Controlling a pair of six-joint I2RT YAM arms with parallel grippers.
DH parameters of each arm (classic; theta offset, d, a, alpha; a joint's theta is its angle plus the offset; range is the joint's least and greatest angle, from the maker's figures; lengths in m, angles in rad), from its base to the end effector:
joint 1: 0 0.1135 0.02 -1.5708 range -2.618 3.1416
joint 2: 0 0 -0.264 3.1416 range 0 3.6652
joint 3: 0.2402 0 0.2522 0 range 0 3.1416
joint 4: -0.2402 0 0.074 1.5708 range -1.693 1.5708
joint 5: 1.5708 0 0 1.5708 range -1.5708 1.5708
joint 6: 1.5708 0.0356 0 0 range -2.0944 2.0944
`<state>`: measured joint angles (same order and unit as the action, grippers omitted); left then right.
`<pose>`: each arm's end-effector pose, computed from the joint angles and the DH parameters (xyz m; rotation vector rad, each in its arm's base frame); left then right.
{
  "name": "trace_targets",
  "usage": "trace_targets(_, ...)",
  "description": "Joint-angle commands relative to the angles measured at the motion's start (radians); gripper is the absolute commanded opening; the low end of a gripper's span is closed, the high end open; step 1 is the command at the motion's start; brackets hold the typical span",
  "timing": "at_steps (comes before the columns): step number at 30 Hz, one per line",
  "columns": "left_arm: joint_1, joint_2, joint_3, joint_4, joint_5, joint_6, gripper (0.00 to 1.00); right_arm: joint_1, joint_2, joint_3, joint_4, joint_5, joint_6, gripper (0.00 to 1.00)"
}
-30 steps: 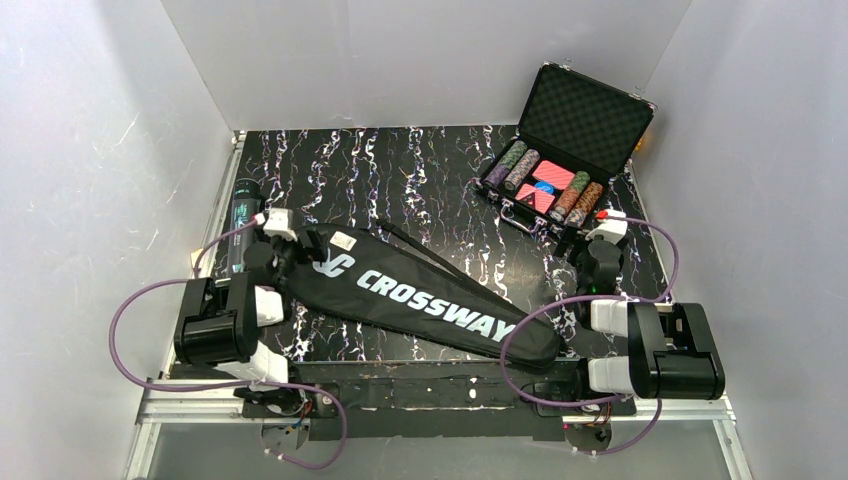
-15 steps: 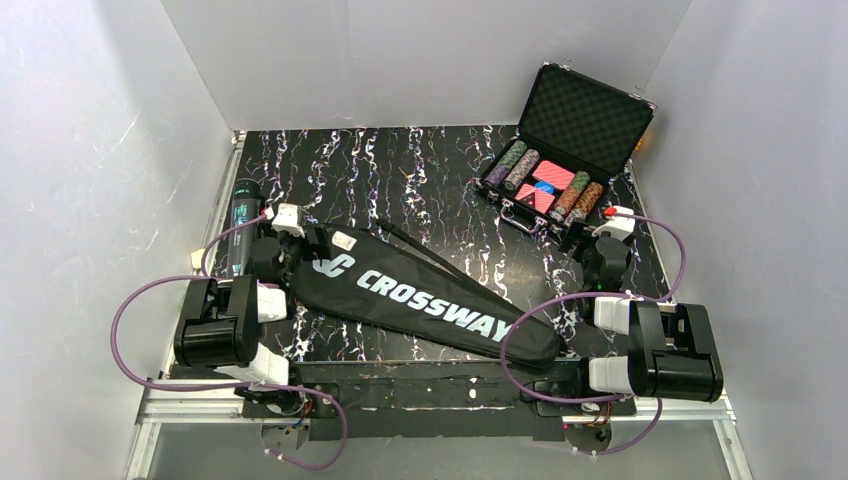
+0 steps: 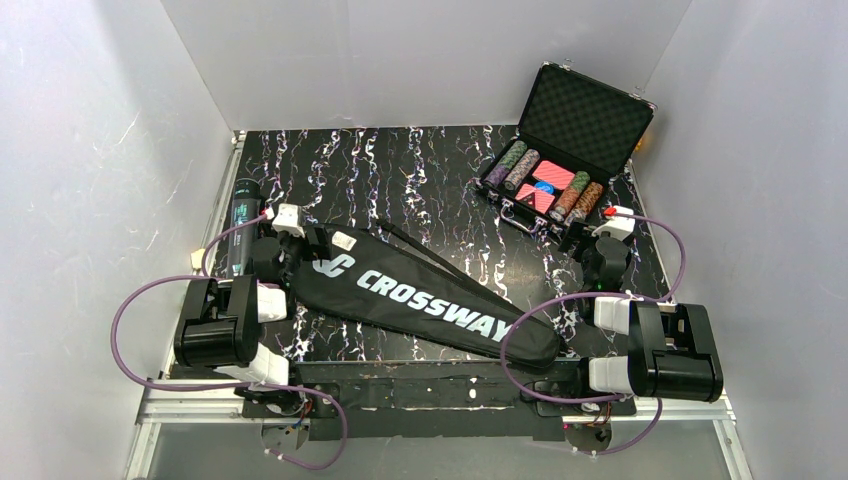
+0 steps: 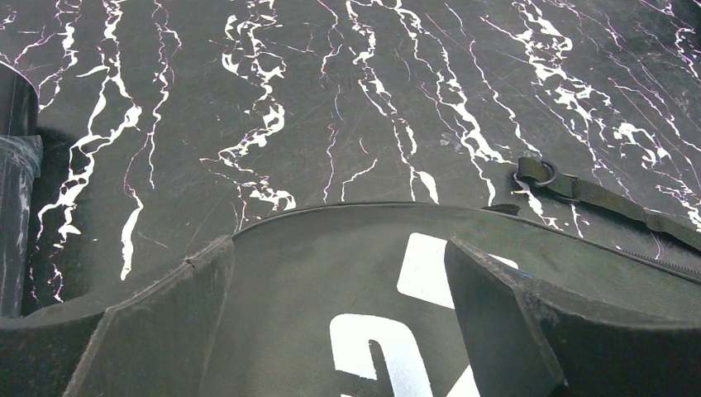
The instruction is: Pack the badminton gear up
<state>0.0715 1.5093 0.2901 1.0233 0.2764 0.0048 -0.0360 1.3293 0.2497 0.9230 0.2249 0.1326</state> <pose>0.2507 0.0082 0.1466 0.1415 1.7573 -0.1886 0.2322 -0.0163 0.1652 0.3097 1.6969 -0.1228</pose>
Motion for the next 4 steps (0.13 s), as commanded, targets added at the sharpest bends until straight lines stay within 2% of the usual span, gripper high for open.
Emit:
trace_targets(1, 0.002, -0.017, 0.009, -0.014, -0.013, 0.014, 0.99, -0.001, -0.018, -0.004, 0.062, -0.001, -0.001, 0.91)
trace_targets(4, 0.002, -0.023, -0.002, 0.002, -0.013, 0.01, 0.99, -0.001, -0.017, -0.003, 0.062, -0.002, -0.001, 0.91)
